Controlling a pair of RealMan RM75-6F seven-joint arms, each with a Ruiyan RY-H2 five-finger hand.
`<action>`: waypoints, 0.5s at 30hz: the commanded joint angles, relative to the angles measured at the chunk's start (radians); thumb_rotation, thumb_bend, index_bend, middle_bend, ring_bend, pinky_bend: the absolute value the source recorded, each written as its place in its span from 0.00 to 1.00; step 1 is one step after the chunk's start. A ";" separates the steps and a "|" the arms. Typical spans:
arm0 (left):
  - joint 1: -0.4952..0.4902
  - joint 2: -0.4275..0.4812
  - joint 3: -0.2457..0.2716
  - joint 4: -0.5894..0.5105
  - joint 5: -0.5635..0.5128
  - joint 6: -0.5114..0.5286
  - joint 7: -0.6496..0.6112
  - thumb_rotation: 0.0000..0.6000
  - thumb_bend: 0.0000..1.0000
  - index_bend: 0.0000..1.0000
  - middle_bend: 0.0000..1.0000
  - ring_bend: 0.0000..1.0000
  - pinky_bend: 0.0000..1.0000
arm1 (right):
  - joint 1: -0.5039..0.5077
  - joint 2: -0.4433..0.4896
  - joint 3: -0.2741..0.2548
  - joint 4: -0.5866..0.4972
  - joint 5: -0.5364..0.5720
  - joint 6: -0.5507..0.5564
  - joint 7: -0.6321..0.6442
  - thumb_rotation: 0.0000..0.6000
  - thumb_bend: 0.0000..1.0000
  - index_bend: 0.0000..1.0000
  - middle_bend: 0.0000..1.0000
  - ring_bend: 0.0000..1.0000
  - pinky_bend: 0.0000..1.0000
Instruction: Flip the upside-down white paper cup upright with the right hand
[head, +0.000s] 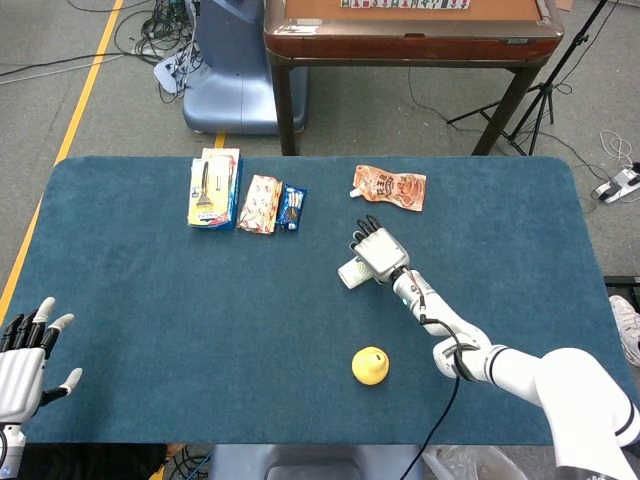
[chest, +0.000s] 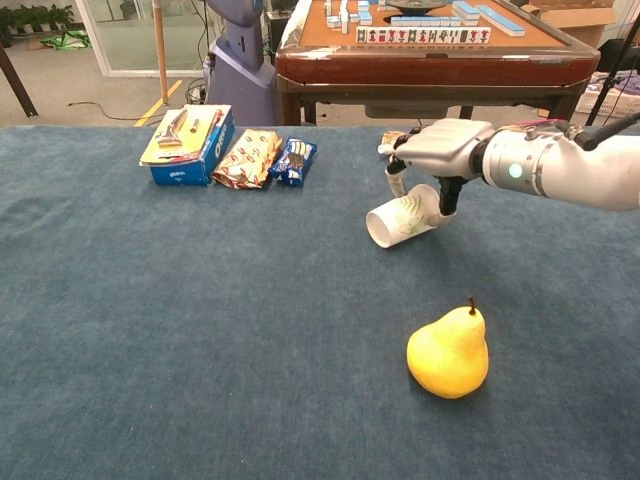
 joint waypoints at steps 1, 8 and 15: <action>0.000 0.001 -0.001 0.001 0.002 0.002 -0.004 1.00 0.21 0.19 0.00 0.00 0.00 | 0.005 0.008 -0.010 -0.002 -0.030 0.023 -0.037 1.00 0.23 0.42 0.25 0.01 0.00; 0.001 0.002 0.002 0.013 0.010 0.001 -0.026 1.00 0.21 0.19 0.00 0.00 0.00 | 0.023 0.081 -0.039 -0.080 -0.116 0.111 -0.228 1.00 0.23 0.42 0.26 0.01 0.00; -0.001 -0.004 0.004 0.027 0.015 -0.005 -0.040 1.00 0.21 0.19 0.00 0.00 0.00 | 0.038 0.129 -0.070 -0.141 -0.148 0.142 -0.462 1.00 0.23 0.42 0.26 0.01 0.00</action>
